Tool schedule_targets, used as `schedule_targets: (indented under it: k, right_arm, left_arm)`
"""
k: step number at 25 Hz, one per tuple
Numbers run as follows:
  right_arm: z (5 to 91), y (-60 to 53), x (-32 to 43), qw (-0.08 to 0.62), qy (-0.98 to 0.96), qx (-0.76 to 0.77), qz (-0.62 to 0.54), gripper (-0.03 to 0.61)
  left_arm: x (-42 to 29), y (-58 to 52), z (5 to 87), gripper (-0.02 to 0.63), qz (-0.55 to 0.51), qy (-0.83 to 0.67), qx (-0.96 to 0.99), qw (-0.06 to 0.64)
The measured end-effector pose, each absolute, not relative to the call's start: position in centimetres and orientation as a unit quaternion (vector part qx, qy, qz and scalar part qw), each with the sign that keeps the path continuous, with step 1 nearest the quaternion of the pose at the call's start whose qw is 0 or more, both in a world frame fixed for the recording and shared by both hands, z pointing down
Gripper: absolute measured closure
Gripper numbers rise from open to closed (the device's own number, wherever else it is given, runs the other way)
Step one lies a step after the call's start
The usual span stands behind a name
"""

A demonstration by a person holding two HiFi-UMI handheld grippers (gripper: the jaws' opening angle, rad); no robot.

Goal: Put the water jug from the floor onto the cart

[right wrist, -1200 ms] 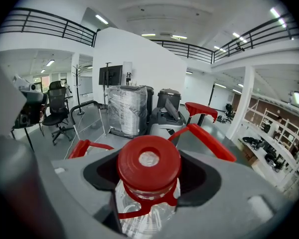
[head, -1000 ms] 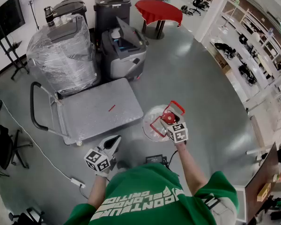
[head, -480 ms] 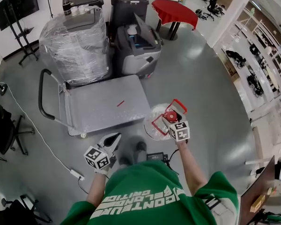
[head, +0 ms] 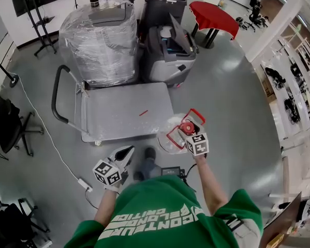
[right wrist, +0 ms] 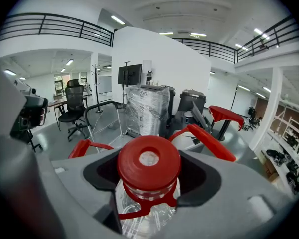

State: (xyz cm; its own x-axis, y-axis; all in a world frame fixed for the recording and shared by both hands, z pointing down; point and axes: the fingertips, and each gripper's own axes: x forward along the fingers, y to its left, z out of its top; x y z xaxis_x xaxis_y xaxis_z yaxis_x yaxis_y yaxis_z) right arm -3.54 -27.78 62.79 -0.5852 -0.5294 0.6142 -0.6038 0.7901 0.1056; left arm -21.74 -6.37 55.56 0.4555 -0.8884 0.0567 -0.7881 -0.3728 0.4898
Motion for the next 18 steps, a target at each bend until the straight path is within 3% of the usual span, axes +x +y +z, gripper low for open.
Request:
schedule_targets:
  k: [18]
  right_arm:
    - [64.4,-35.6,-10.9,0.336,-0.91,0.241,0.036,0.278]
  left_arm:
    - [-25.8,-13.7,54.6,0.604,-0.097,-0.558,0.794,0.222]
